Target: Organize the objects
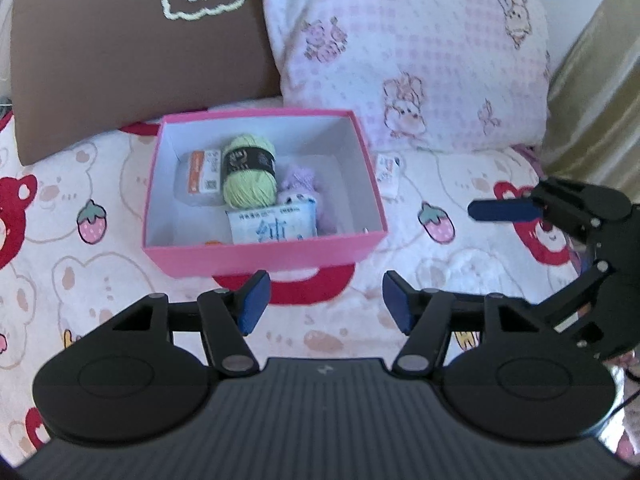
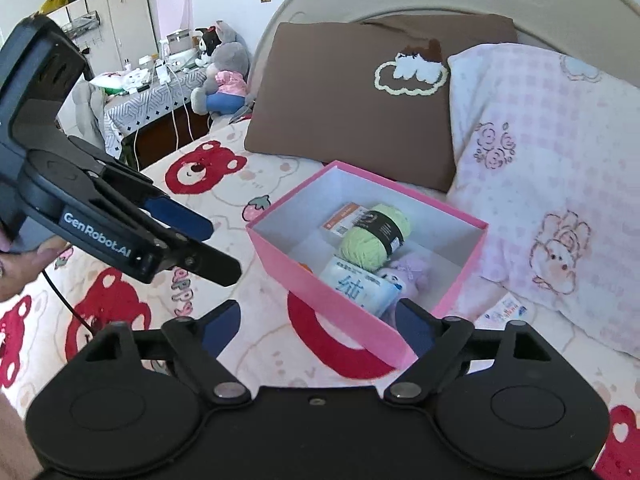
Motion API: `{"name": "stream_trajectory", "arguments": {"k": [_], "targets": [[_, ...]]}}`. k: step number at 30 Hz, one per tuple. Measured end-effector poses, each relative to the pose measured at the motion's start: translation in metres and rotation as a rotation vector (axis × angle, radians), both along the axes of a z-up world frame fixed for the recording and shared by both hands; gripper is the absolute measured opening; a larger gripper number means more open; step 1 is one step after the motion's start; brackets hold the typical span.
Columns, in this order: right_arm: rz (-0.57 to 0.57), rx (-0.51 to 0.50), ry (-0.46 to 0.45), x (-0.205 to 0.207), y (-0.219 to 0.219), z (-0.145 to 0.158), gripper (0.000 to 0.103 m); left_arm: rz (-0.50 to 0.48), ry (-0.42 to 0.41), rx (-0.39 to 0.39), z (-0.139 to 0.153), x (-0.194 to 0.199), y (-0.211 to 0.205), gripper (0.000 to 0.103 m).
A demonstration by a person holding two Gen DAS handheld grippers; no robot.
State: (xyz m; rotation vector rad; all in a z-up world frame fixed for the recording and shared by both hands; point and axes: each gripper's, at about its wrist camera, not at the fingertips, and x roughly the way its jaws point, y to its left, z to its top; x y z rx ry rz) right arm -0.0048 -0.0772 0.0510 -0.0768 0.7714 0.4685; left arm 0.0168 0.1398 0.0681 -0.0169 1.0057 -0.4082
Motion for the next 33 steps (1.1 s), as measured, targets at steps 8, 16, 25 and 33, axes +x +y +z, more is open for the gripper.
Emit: {"name": "stream_trajectory", "arguments": {"k": [8, 16, 25, 33], "targets": [[-0.021, -0.031, 0.02, -0.023, -0.027, 0.001, 0.088, -0.044, 0.065, 0.006, -0.012, -0.016, -0.022, 0.064], [-0.07, -0.041, 0.024, -0.04, -0.057, -0.001, 0.088, -0.088, 0.105, -0.003, -0.024, -0.024, -0.052, 0.071], [-0.158, -0.001, 0.031, -0.046, -0.103, -0.011, 0.088, -0.143, 0.113, 0.028, -0.038, -0.014, -0.097, 0.075], [-0.229, 0.087, 0.035, -0.031, -0.149, -0.023, 0.088, -0.168, 0.078, 0.036, -0.057, 0.006, -0.144, 0.078]]}}
